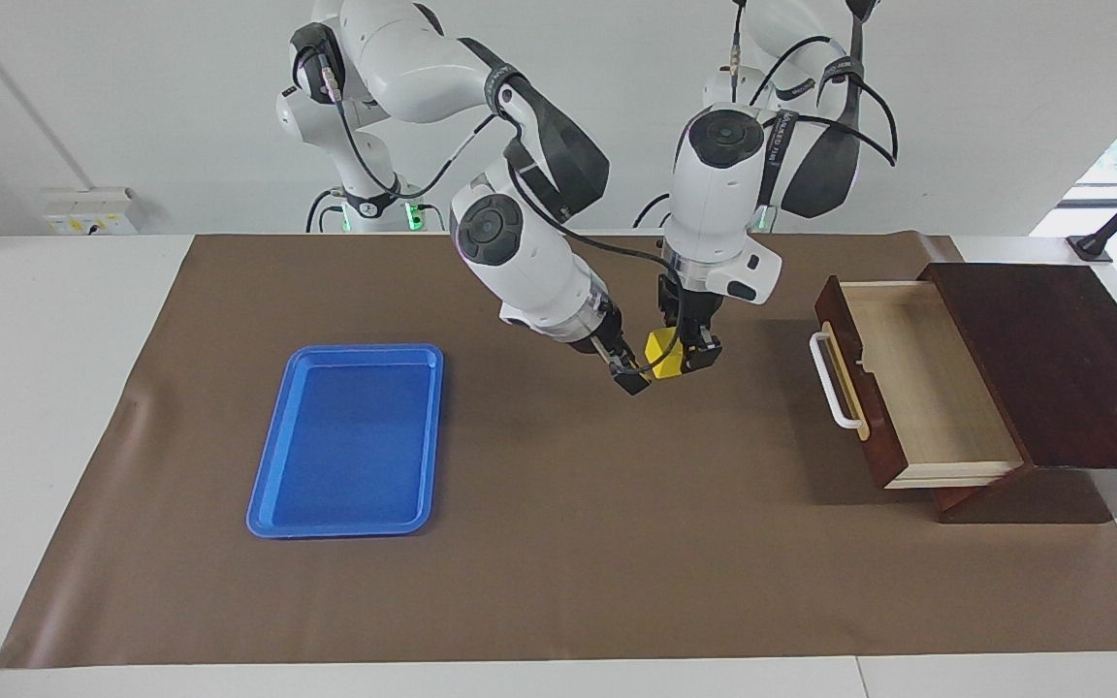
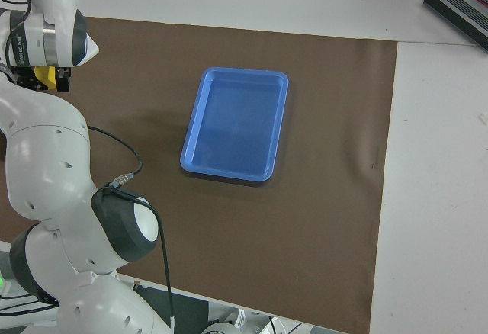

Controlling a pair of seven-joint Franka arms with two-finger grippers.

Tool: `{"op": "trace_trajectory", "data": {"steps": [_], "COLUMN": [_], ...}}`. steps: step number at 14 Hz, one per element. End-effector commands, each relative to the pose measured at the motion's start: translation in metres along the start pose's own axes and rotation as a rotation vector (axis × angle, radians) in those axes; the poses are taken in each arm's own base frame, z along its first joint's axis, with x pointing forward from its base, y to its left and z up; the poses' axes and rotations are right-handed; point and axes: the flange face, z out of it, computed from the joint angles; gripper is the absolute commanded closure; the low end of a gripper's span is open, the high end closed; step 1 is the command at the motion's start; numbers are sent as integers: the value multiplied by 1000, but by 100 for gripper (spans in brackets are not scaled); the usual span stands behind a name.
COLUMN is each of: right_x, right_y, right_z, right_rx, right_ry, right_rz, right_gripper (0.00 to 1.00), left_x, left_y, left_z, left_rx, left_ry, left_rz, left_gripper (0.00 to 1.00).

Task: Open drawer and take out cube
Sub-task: 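Carry the cube with the right gripper while the left gripper withdraws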

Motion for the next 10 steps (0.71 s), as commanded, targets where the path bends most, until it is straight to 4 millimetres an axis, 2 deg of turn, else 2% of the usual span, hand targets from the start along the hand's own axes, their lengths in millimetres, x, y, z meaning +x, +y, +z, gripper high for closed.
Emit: {"op": "trace_trajectory", "data": {"steps": [1,8,10], "right_x": [-6,-19,-28], "right_y": [-7,-2,2], "right_z": [3,8,15], "right_rx": [2,-12,-21], "right_ry": [2,-1,-2], "right_rz": [15,29,23], "right_gripper": [7,8,8], "left_x": [3,4,4], "left_y": [0,0,0], "left_z": [1,3,4], "left_rx": [-4,-2,-3], "left_ry": [-15,-15,-14], "left_rz": [-4,-6,-5], "left_gripper": [100,100,100]}}
